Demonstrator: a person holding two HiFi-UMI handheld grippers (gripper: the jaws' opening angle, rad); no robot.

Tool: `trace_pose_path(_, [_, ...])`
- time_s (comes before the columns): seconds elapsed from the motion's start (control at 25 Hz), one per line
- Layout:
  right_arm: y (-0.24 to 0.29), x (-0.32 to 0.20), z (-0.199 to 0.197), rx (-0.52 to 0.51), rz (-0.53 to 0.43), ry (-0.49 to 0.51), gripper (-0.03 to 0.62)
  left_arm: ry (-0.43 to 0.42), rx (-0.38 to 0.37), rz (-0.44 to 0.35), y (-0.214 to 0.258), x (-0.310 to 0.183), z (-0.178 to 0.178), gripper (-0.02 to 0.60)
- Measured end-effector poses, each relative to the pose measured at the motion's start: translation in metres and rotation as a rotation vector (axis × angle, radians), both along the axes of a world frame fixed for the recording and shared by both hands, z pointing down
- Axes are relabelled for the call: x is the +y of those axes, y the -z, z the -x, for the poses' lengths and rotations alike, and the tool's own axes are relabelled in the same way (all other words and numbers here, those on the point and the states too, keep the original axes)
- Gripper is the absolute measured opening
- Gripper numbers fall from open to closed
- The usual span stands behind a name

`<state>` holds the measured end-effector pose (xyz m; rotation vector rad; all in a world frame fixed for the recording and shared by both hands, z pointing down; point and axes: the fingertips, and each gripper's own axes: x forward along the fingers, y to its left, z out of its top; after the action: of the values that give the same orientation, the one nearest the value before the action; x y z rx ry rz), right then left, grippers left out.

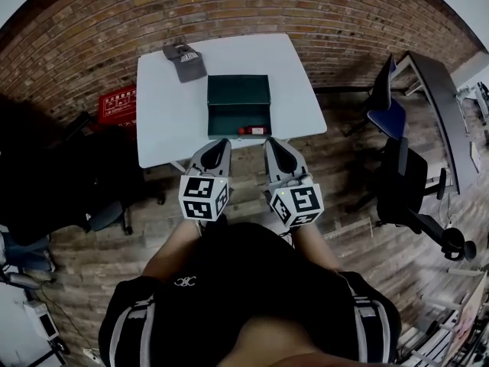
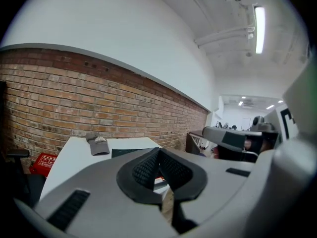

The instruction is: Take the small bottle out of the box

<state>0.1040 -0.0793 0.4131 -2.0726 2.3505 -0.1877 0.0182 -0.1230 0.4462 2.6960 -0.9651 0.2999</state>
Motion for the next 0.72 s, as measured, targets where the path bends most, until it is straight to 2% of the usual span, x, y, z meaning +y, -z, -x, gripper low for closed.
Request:
trace_pose_path(0.48, [0.005, -0.092, -0.009, -0.024, 0.005, -0.073, 0.031, -0.117, 0.006, -0.013, 0.015, -0.103, -0.017, 0.013])
trace_pose_path(0.72, [-0.002, -0.129, 0.002, 0.039, 0.030, -0.081, 0.031, -0.155, -0.004, -0.023, 0.008, -0.141, -0.011, 0.012])
